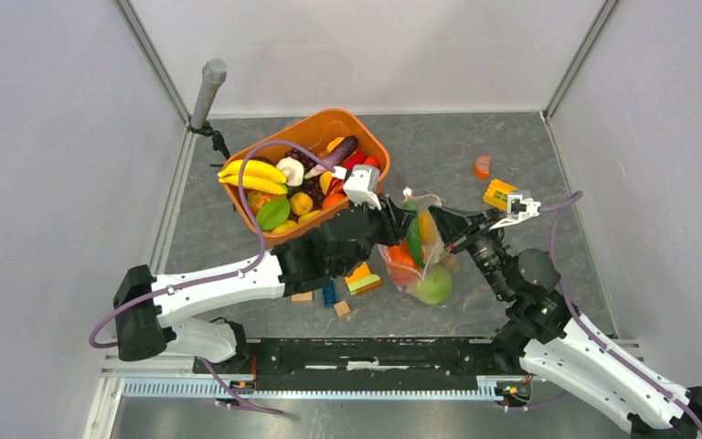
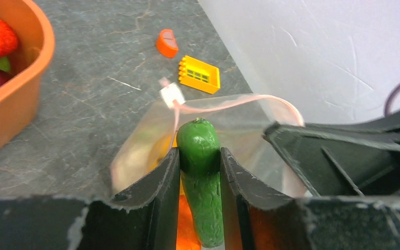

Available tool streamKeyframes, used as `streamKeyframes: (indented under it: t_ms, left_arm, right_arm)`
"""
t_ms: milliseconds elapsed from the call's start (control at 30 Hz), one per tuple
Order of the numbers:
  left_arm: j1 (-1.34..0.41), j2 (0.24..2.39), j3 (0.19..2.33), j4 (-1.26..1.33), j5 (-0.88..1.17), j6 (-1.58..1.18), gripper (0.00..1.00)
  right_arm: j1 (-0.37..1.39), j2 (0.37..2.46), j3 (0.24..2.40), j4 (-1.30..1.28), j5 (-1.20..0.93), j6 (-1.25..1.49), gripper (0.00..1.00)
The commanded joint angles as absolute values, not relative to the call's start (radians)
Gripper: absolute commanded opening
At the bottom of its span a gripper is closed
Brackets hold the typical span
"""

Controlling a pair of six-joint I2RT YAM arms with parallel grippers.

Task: Place the food in the zip-top bag and seal the zipper
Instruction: Place the fake vegetable in the zipper food storage bag.

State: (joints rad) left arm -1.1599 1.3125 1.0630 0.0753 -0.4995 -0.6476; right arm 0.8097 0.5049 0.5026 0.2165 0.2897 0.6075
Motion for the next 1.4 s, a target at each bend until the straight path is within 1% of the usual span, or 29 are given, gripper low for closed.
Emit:
streamKeyframes:
  t_ms: [0, 100, 167, 300, 367, 433, 500, 600, 733, 833, 933, 967, 1000, 1033, 1067, 1200, 1333, 1367]
  left_arm:
    - [-1.216, 1.316, 1.081, 0.188, -0.581, -0.661, 0.04]
    - [-1.229, 1.35, 1.109, 0.141, -0.576, -0.663, 0.05]
    - [-1.237, 1.358, 1.111, 0.118, -0.608, -0.657, 0.05]
    - [-1.249, 1.352, 1.122, 0.073, -0.767, -0.6, 0.06]
    - [-1.25, 1.338, 1.114, 0.081, -0.849, -0.594, 0.06]
    - [-1.249, 1.332, 1.106, 0.118, -0.888, -0.605, 0.06]
    - [-1.251, 1.346, 1.121, 0.124, -0.841, -0.654, 0.06]
    - [-1.272, 1.415, 1.169, 0.107, -0.779, -0.646, 0.07]
    - [-1.287, 1.425, 1.125, 0.12, -0.767, -0.659, 0.1]
    - [-1.287, 1.412, 1.085, 0.13, -0.768, -0.629, 0.17]
    - [-1.287, 1.404, 1.072, 0.129, -0.723, -0.601, 0.27]
    - [-1.287, 1.402, 1.073, 0.13, -0.685, -0.584, 0.32]
    - [-1.287, 1.402, 1.07, 0.144, -0.636, -0.562, 0.43]
    - [-1.287, 1.404, 1.071, 0.163, -0.57, -0.523, 0.51]
    - [-1.287, 1.413, 1.091, 0.144, -0.531, -0.496, 0.54]
    - [-1.286, 1.434, 1.129, 0.092, -0.392, -0.423, 0.52]
    - [-1.285, 1.443, 1.148, 0.052, -0.341, -0.395, 0.46]
    - [-1.284, 1.444, 1.154, 0.04, -0.32, -0.379, 0.43]
  right_arm:
    - [0.811, 0.488, 0.512, 0.337, 0.301, 0.635, 0.03]
    - [0.812, 0.486, 0.508, 0.344, 0.312, 0.636, 0.03]
    - [0.812, 0.486, 0.509, 0.341, 0.314, 0.635, 0.03]
    - [0.812, 0.486, 0.504, 0.344, 0.317, 0.641, 0.03]
    - [0.812, 0.487, 0.504, 0.35, 0.318, 0.643, 0.03]
    - [0.812, 0.49, 0.501, 0.362, 0.319, 0.648, 0.03]
    - [0.811, 0.5, 0.494, 0.371, 0.328, 0.658, 0.03]
    - [0.812, 0.511, 0.496, 0.377, 0.331, 0.671, 0.03]
    - [0.811, 0.511, 0.496, 0.363, 0.325, 0.684, 0.03]
    - [0.812, 0.49, 0.473, 0.368, 0.34, 0.692, 0.03]
    - [0.812, 0.476, 0.463, 0.354, 0.366, 0.691, 0.03]
    - [0.811, 0.474, 0.463, 0.352, 0.372, 0.688, 0.03]
    - [0.812, 0.473, 0.465, 0.348, 0.377, 0.684, 0.04]
    - [0.811, 0.471, 0.466, 0.347, 0.378, 0.681, 0.03]
    - [0.812, 0.471, 0.468, 0.344, 0.379, 0.678, 0.04]
    - [0.811, 0.468, 0.475, 0.33, 0.391, 0.668, 0.04]
    - [0.811, 0.46, 0.475, 0.323, 0.409, 0.663, 0.04]
    - [0.811, 0.459, 0.475, 0.321, 0.41, 0.662, 0.04]
